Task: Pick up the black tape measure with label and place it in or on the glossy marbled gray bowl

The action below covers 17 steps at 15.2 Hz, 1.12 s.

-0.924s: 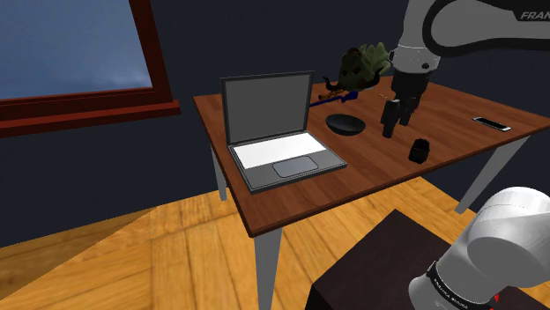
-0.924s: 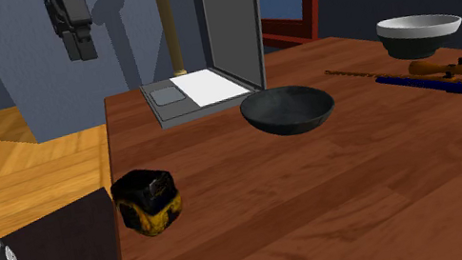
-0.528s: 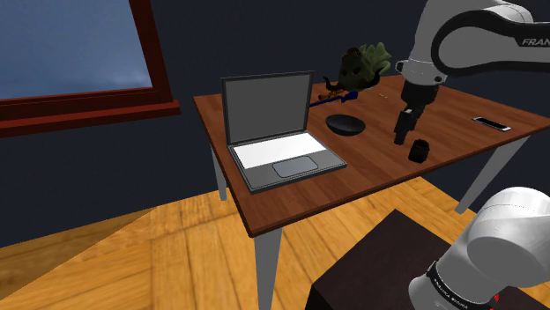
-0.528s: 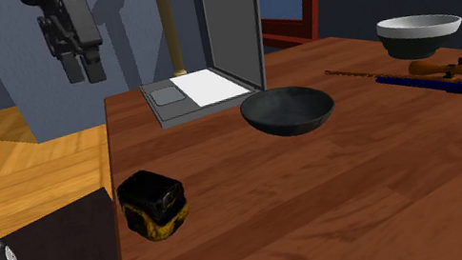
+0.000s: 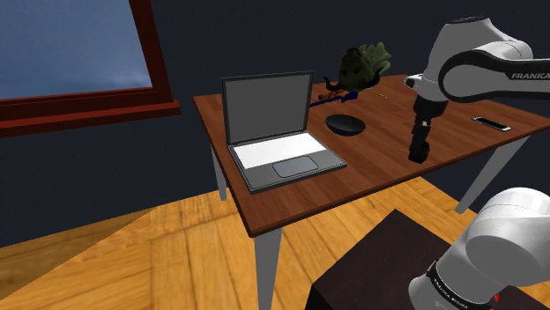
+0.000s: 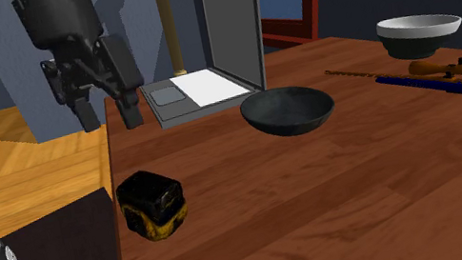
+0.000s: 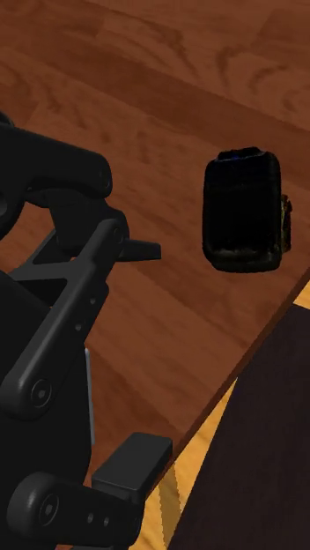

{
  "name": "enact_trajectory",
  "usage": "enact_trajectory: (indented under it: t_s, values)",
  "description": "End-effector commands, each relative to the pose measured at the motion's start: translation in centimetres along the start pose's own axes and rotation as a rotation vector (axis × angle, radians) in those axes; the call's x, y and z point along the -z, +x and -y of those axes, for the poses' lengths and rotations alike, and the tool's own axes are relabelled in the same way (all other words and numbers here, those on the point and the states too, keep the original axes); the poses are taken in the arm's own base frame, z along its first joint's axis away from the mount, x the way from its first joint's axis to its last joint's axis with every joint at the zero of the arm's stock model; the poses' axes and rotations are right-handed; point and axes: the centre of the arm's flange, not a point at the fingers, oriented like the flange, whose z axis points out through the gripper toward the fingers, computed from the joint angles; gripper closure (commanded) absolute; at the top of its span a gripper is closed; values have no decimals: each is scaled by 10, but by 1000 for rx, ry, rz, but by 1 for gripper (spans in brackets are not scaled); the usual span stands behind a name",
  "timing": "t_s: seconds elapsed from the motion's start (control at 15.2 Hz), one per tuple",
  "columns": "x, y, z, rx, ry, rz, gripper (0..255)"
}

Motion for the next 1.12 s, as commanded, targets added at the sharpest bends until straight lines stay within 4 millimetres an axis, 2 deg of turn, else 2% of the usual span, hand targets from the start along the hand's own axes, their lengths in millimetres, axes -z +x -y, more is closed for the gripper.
enact_trajectory:
  t_s: [0.0,0.26,0.73,1.06]
  values:
    - [-14,-10,-16,68,-20,-9,0]
    - [-41,-23,-50,181,-53,-24,0]
    - [-78,-22,-52,181,-53,-24,0]
    - [-81,-22,-52,181,-53,-25,0]
